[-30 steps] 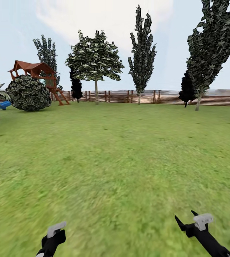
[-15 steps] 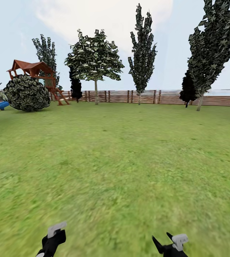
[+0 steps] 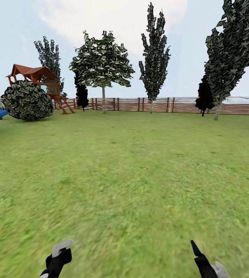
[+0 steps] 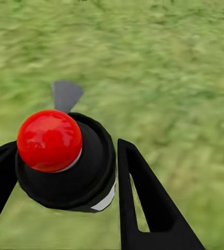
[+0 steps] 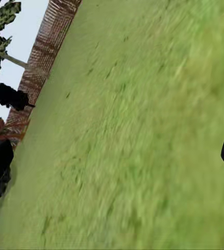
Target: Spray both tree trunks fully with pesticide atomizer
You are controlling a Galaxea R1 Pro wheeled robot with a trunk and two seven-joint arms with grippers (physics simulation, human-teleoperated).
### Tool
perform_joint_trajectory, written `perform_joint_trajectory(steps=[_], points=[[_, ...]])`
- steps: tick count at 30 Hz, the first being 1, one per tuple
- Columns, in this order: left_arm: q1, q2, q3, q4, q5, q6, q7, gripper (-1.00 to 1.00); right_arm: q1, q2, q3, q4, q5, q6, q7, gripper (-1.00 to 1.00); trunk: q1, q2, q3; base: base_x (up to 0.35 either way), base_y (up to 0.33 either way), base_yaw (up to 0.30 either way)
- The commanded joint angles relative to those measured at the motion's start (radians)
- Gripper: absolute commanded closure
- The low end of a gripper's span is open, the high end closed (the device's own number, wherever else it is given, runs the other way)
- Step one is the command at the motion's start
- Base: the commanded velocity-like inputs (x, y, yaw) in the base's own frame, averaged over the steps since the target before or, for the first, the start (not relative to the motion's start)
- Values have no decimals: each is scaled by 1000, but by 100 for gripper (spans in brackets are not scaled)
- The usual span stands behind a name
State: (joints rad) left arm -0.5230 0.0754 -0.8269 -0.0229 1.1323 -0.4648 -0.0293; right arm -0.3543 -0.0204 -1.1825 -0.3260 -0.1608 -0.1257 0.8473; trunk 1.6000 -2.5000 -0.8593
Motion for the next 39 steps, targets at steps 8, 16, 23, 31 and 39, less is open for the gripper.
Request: perform_joint_trajectory(steps=[8, 16, 23, 31, 39], points=[[0, 0, 0, 0, 0, 0, 0, 100, 0, 7, -22, 16, -179, -26, -5, -100, 0, 0, 0, 336, 0, 0], [0, 0, 0, 0, 0, 0, 0, 100, 0, 11, -21, 215, -180, -26, -6, -100, 0, 0, 0, 336, 0, 0], [0, 0, 0, 0, 0, -1, 0, 100, 0, 10, -21, 221, -180, -26, -7, -100, 0, 0, 0, 336, 0, 0], [0, 0, 0, 0, 0, -1, 0, 100, 0, 10, -20, 221, -180, -26, -7, -100, 0, 0, 0, 337, 0, 0], [0, -1, 0, 0, 0, 0, 0, 100, 0, 10, -21, 221, -180, -26, -7, -100, 0, 0, 0, 337, 0, 0]])
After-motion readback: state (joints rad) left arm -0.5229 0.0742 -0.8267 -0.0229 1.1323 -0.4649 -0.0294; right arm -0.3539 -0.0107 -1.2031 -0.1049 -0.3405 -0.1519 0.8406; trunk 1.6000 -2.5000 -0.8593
